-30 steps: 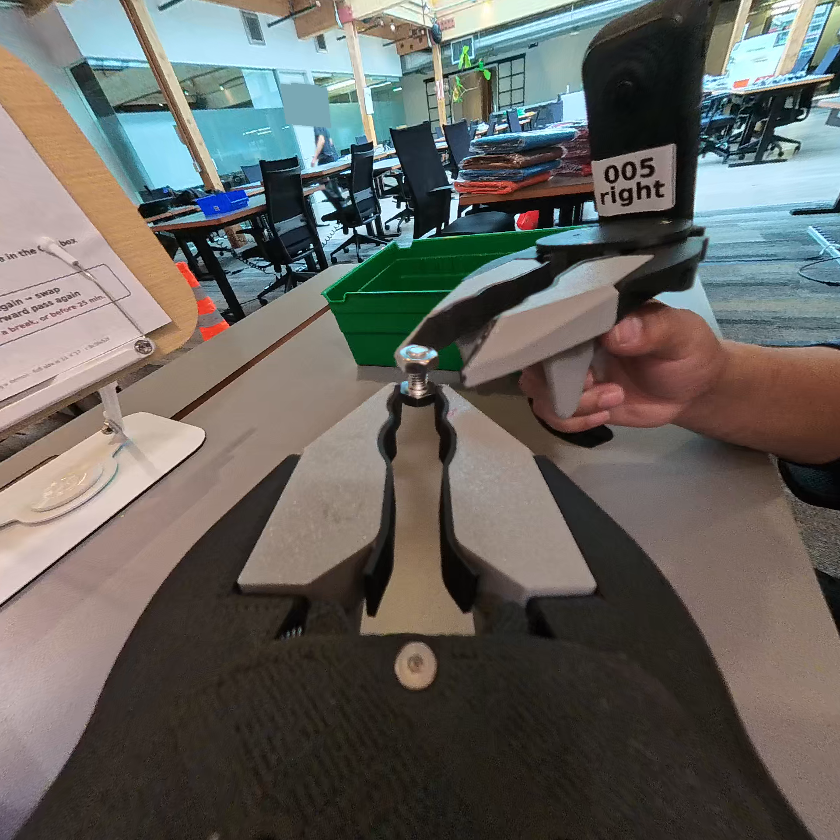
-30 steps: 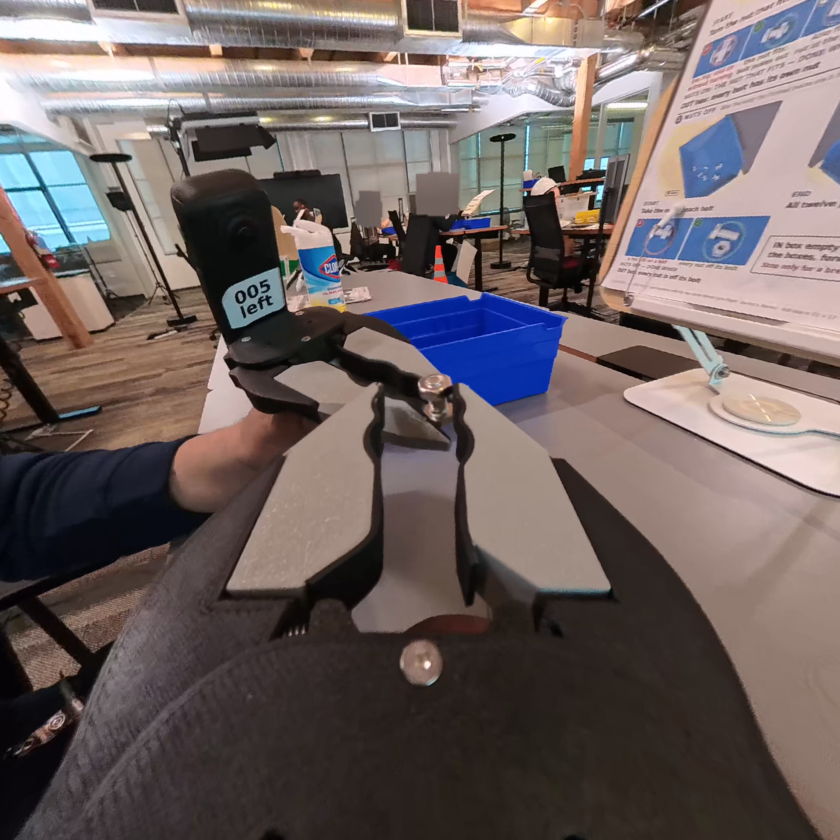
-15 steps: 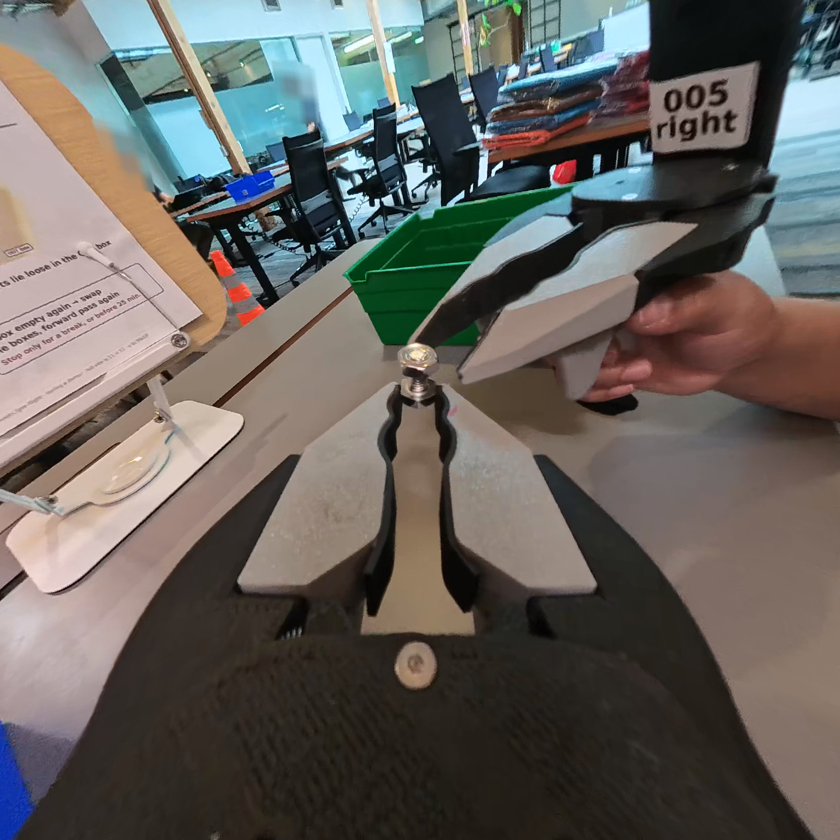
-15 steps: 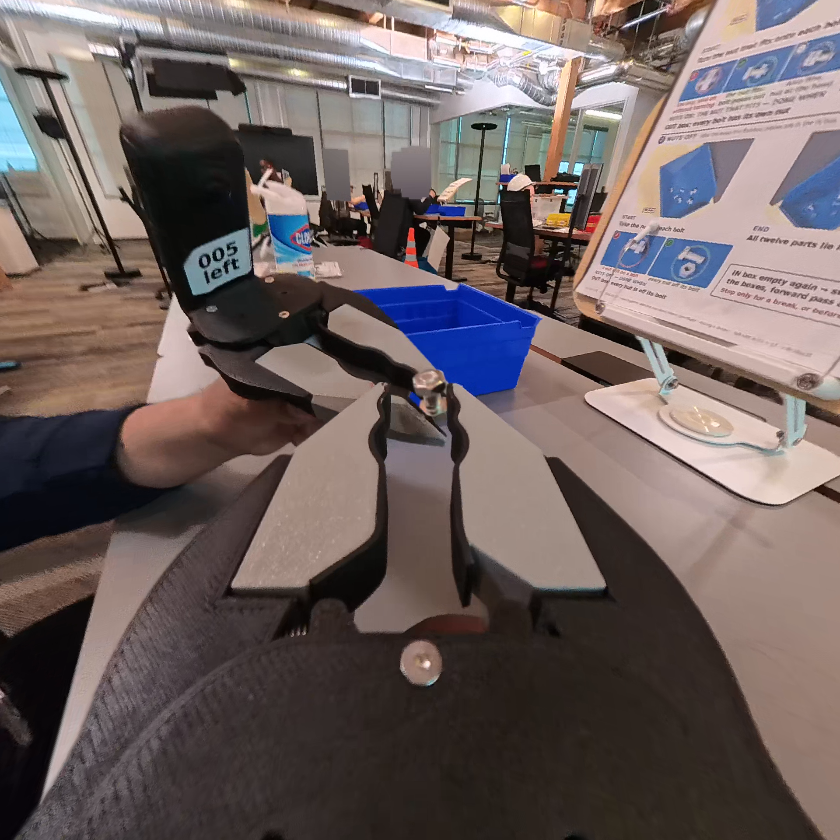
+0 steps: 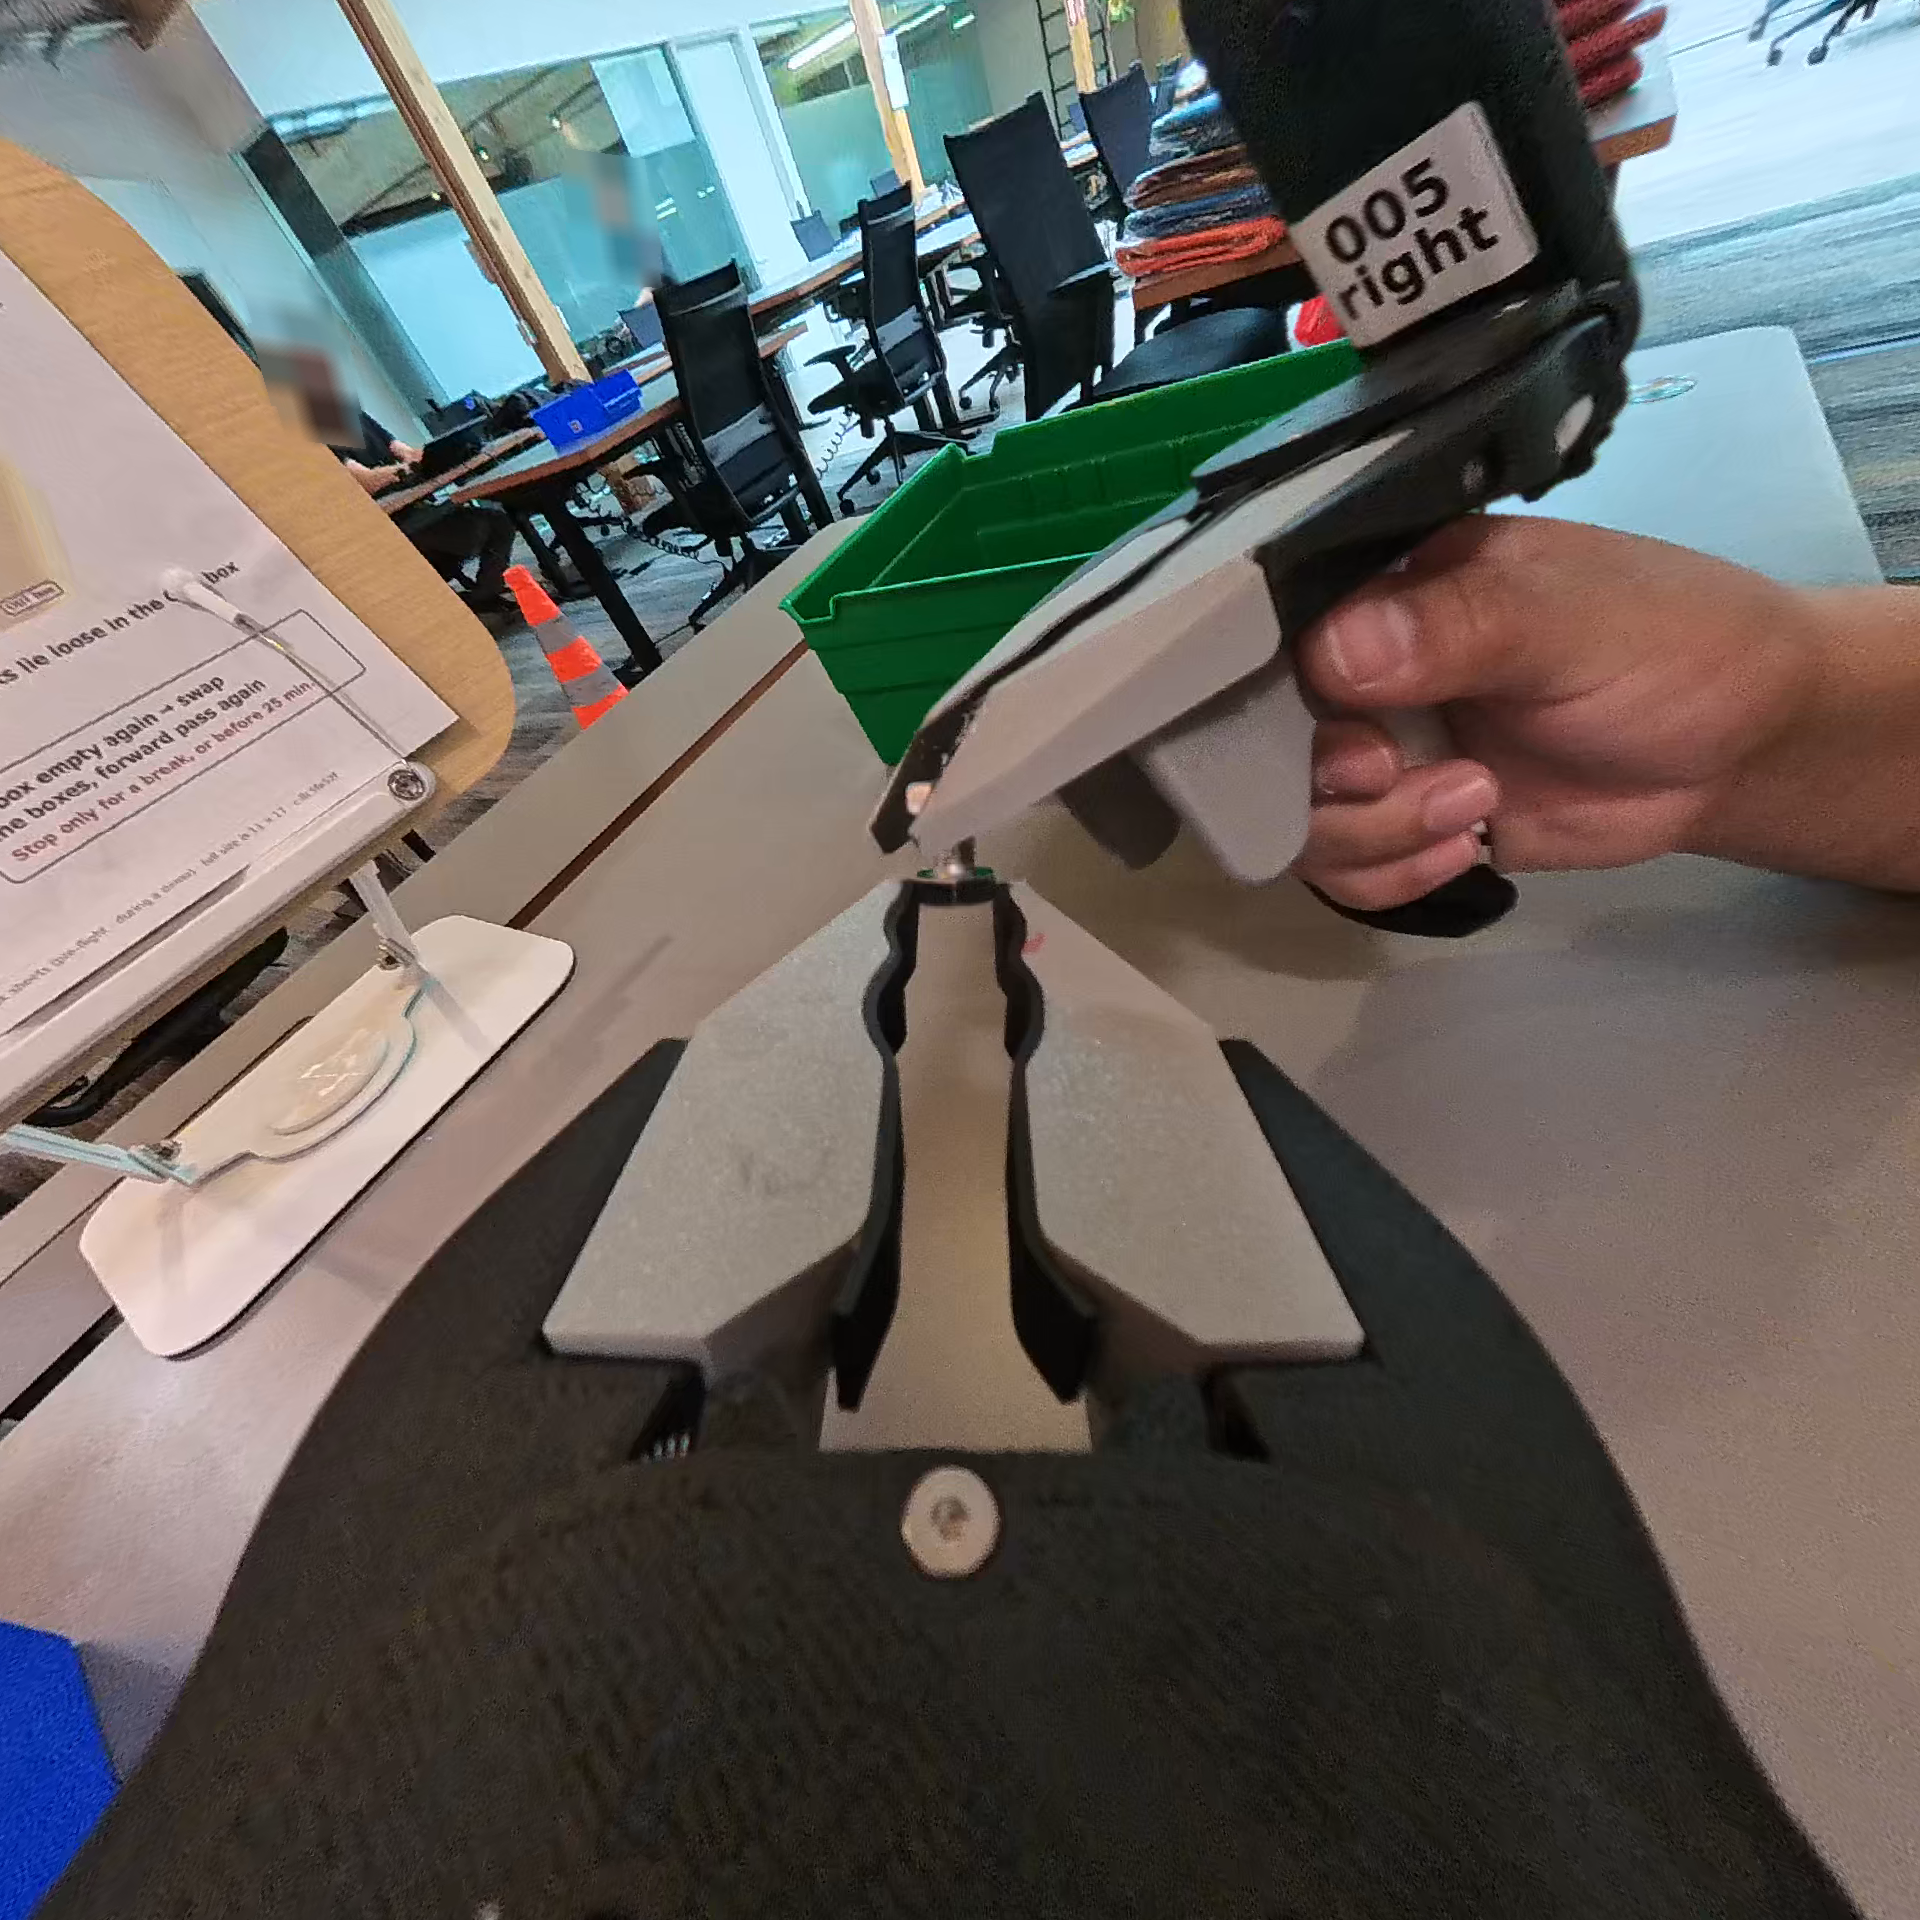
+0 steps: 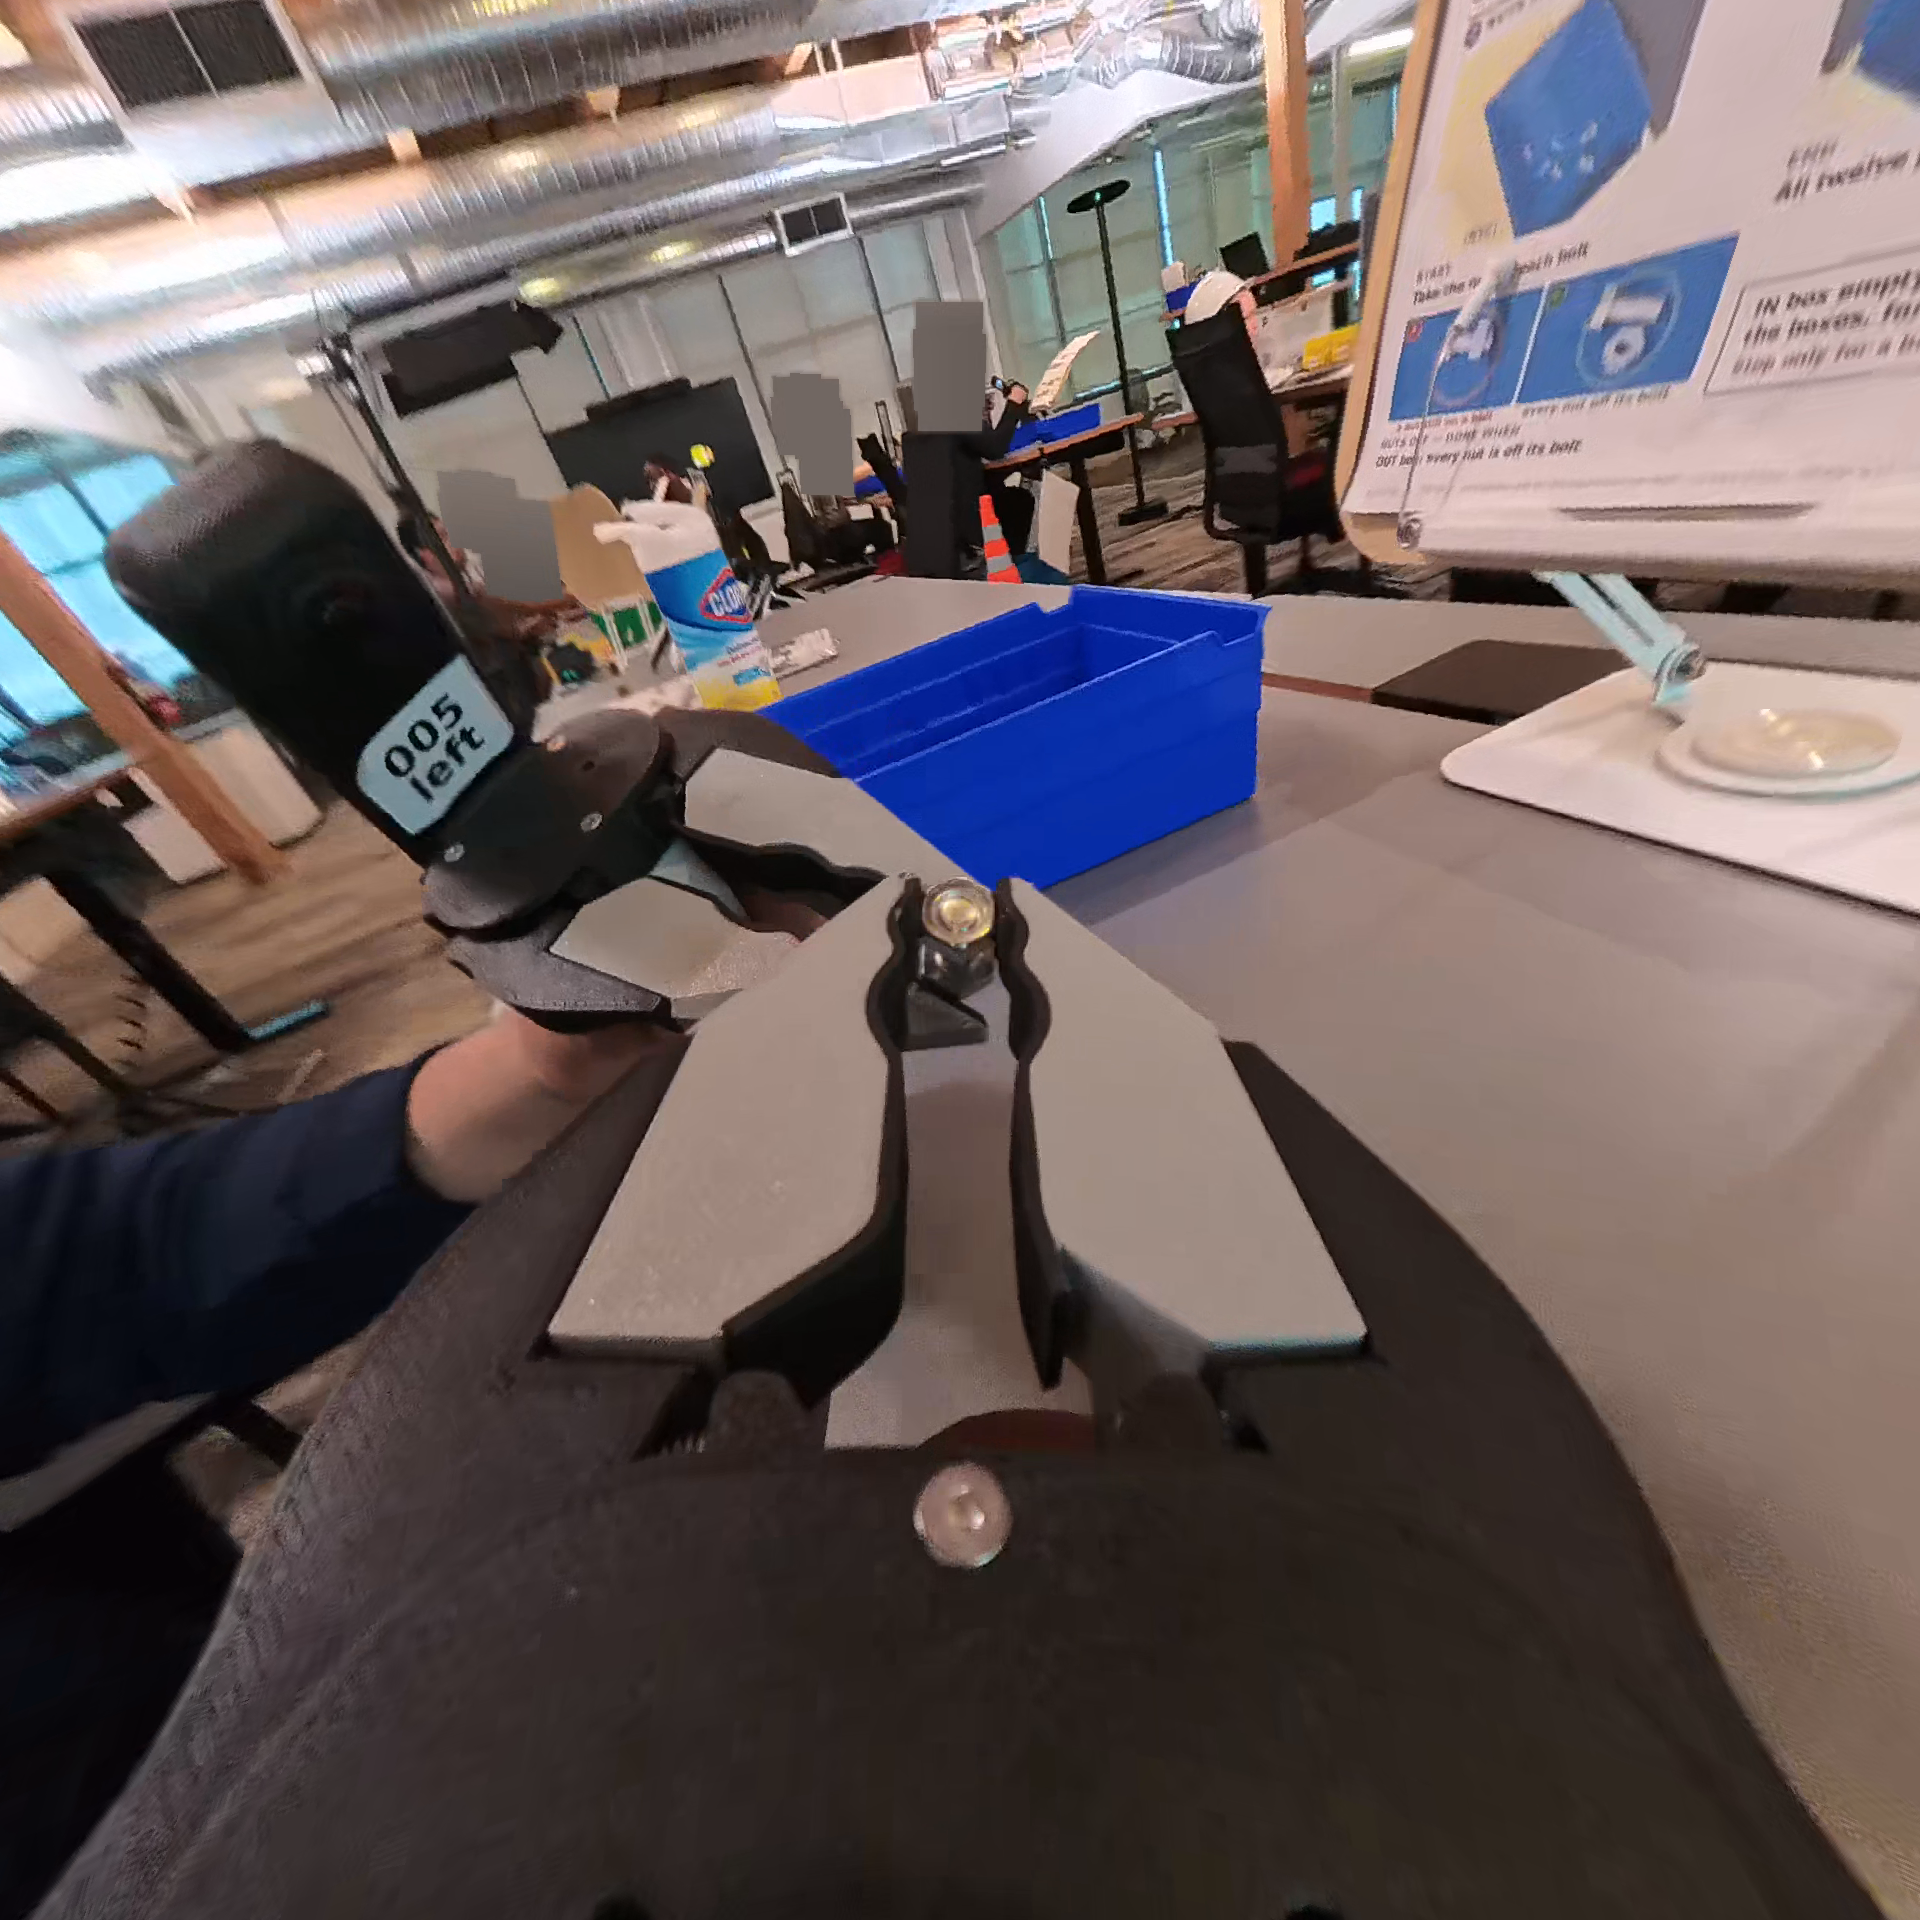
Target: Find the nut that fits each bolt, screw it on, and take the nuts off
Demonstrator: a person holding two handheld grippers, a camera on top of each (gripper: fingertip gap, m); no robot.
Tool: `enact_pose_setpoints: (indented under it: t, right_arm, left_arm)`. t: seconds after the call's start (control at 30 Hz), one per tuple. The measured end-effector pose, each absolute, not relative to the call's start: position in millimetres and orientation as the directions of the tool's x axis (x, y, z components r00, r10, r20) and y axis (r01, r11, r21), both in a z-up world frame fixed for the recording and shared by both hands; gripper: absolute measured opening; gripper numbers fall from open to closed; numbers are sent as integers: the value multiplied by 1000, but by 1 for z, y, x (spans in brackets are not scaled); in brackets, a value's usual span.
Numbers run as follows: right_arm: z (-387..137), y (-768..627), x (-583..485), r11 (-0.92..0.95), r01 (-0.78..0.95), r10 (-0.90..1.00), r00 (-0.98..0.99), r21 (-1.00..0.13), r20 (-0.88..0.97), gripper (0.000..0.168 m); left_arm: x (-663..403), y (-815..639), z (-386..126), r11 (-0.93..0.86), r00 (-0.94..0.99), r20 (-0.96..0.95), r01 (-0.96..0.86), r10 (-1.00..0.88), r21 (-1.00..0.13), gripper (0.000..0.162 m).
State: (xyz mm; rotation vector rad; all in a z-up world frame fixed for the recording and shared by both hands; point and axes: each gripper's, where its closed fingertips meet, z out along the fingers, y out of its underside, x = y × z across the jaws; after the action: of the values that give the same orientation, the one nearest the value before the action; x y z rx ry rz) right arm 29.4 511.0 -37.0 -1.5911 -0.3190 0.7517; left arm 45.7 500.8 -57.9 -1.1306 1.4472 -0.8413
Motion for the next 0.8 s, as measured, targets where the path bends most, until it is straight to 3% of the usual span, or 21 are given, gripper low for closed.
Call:
enact_pose_setpoints:
  t: [0.8]
  right_arm:
    - [-38, 512, 27, -160, -196, 583, 772, -967, -253, 11]
  left_arm:
    - [49, 500, -63, 323, 36, -341, -235, -940, -917, 20]
